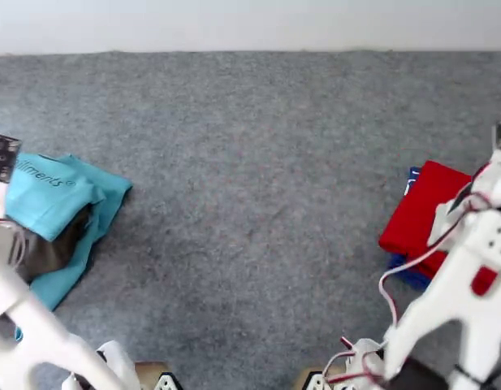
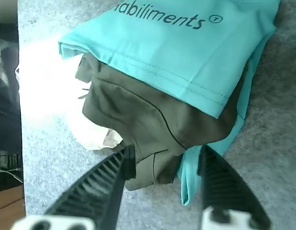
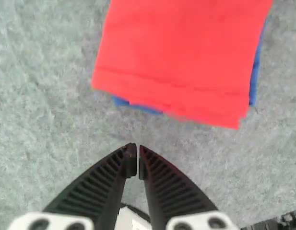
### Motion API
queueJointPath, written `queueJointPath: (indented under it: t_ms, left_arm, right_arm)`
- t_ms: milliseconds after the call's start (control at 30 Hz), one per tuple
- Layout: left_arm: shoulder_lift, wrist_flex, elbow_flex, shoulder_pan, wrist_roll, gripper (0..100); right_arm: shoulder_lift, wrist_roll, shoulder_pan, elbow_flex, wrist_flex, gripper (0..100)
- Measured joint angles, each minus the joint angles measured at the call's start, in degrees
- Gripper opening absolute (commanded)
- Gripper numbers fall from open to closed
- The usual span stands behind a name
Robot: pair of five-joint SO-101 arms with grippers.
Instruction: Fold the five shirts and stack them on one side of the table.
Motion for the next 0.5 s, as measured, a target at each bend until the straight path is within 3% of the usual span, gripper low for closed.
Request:
queueJointPath:
  t_ms: [333, 500]
  left_arm:
    - [2.81, -13.63, 7.74, 5.63, -0.35, 25]
    - [14.95, -12.13, 1.58, 5.45, -0.35, 25]
  right_arm:
    - [-13.54, 0.00, 0.00, 13.54, 0.00, 1.0]
    - [-19.69, 0.00, 0.00, 15.56, 0.00, 1.0]
